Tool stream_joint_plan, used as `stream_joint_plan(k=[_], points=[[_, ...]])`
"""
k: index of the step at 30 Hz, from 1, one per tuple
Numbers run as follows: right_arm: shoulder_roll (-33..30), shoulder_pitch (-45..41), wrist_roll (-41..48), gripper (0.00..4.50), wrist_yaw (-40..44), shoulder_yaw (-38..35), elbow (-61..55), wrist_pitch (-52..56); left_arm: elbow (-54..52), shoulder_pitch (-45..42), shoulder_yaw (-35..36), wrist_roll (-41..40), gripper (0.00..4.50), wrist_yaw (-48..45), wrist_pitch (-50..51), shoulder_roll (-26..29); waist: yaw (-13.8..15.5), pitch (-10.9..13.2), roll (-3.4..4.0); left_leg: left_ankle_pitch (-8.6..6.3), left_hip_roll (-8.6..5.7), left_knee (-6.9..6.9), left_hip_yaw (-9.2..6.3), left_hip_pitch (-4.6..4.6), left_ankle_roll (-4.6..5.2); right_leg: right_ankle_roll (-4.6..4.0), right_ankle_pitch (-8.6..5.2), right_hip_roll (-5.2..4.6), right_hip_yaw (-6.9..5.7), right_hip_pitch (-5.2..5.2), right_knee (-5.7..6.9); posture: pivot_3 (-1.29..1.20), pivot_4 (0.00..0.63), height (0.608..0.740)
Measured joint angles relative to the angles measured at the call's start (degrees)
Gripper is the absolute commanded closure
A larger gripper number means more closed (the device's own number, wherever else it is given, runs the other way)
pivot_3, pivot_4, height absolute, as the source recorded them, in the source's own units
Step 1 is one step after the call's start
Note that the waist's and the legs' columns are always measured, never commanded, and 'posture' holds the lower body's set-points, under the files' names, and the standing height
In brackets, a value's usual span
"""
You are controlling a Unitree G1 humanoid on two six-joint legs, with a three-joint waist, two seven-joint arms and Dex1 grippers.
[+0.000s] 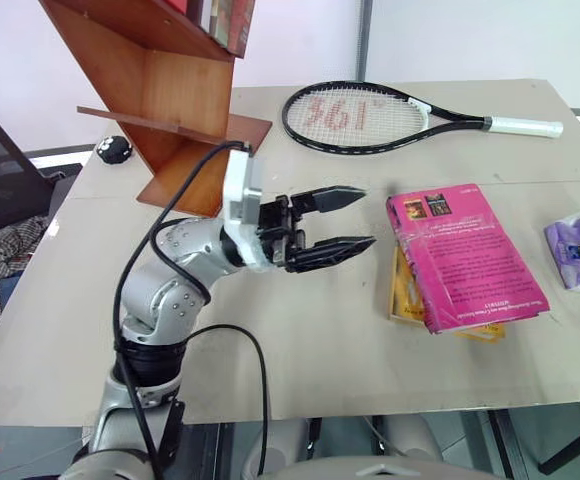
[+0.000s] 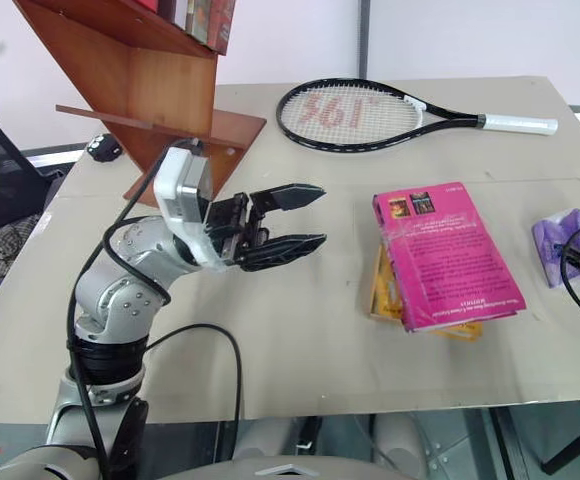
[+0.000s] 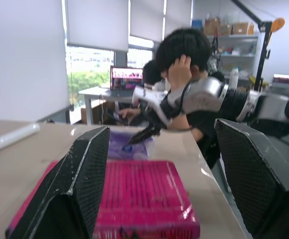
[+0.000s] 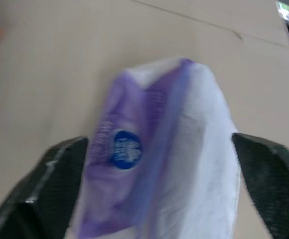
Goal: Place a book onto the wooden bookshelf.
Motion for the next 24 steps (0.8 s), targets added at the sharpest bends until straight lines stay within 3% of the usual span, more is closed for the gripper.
stream_joint_plan(k=[2,6,10,21,24], points=[[0.1,3.5,1.3,0.05,3.6,-4.2,-4.5,-2.3,0.7,0.1,-0.1,0.3,1.03,-1.3,-0.1,0.9,0.1,0.0,0.00,0.00,0.01,0.03,0.01,0.01,0.00,0.01,0.00,0.02,0.01,0.01,0.00,0.00,0.150,0.740],[5.7,17.6,10.9,0.05,17.2,-19.1,-19.3,-3.7,7.7,0.1,-0.6,4.0,1.03,-4.1,-0.9,4.0,0.5,0.0,-0.01,-0.15,0.02,0.03,-0.26,0.09,0.23,0.01,0.00,0.05,-0.23,0.19,-0.05,0.00,0.150,0.740],[11.5,26.6,18.1,0.05,23.5,-27.0,-30.0,-4.0,13.0,-1.6,-2.7,6.8,1.03,-3.9,0.5,4.0,0.4,0.0,-0.07,-0.24,0.00,0.10,-0.28,0.09,0.37,0.02,0.00,-0.03,-0.24,0.29,-0.14,0.00,0.150,0.740],[18.2,35.4,28.7,0.05,23.4,-35.8,-38.4,-5.9,18.3,-10.2,-9.4,9.5,1.03,-0.1,14.1,1.5,0.3,0.0,-0.10,-0.25,0.01,0.08,-0.37,0.10,0.38,0.02,0.00,-0.11,-0.29,0.32,-0.20,0.00,0.150,0.740],[20.5,38.4,31.2,0.05,22.5,-38.1,-39.9,-7.0,24.1,-15.7,-9.8,8.4,1.03,4.4,24.4,-3.8,0.9,0.0,-0.14,-0.25,-0.03,0.12,-0.45,0.08,0.39,0.03,-0.01,-0.07,-0.41,0.37,-0.22,0.00,0.150,0.740]])
